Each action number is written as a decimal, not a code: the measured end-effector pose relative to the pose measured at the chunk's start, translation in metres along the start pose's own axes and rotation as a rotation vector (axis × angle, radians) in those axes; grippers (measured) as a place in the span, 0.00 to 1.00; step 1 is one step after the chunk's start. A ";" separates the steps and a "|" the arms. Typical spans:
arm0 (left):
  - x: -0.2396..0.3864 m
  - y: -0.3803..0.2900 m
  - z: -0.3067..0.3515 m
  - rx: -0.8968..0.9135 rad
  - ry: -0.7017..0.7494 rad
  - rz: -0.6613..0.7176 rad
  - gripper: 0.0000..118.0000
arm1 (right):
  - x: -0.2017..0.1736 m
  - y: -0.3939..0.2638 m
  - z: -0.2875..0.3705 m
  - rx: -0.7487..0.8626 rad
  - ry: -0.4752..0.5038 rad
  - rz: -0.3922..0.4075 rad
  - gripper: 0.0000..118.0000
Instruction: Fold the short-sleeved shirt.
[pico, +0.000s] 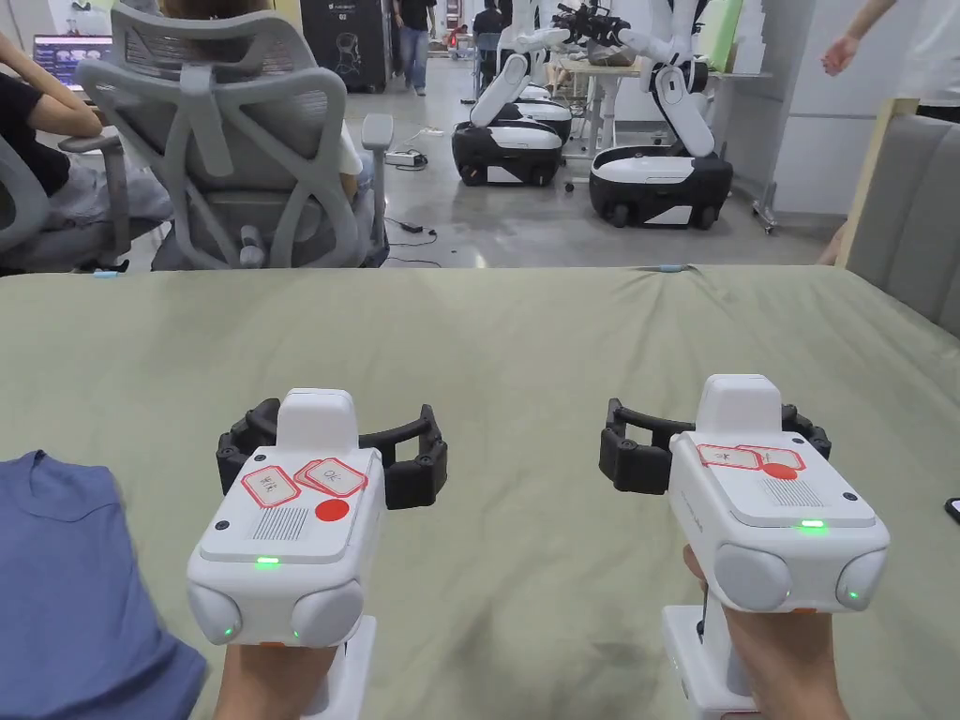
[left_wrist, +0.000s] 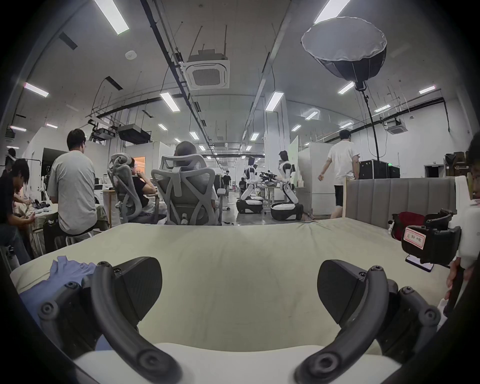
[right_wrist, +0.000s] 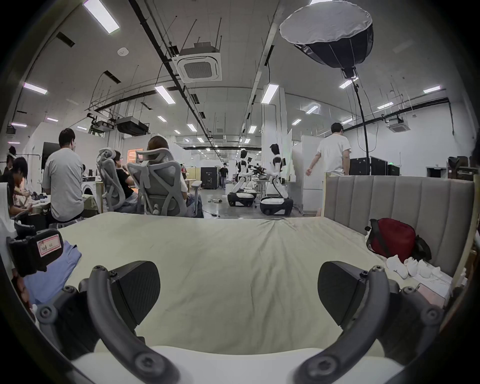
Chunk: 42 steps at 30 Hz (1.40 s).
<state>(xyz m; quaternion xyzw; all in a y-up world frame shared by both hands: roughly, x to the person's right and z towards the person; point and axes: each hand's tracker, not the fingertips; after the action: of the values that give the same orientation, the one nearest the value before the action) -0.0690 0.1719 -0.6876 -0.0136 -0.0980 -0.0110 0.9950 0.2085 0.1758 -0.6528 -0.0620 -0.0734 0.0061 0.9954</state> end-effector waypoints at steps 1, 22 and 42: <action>0.000 0.000 0.000 0.003 0.003 -0.003 1.00 | 0.001 -0.001 -0.003 -0.002 0.005 0.001 1.00; -0.003 -0.005 0.000 0.005 0.023 0.013 1.00 | 0.003 -0.003 -0.003 -0.016 -0.001 -0.003 1.00; -0.004 -0.008 -0.002 -0.004 0.036 0.021 1.00 | 0.003 -0.003 0.000 -0.015 -0.014 -0.008 1.00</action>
<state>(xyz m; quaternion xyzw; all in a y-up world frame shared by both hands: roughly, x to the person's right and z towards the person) -0.0728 0.1641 -0.6896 -0.0164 -0.0800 -0.0009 0.9967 0.2117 0.1730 -0.6521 -0.0691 -0.0806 0.0021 0.9943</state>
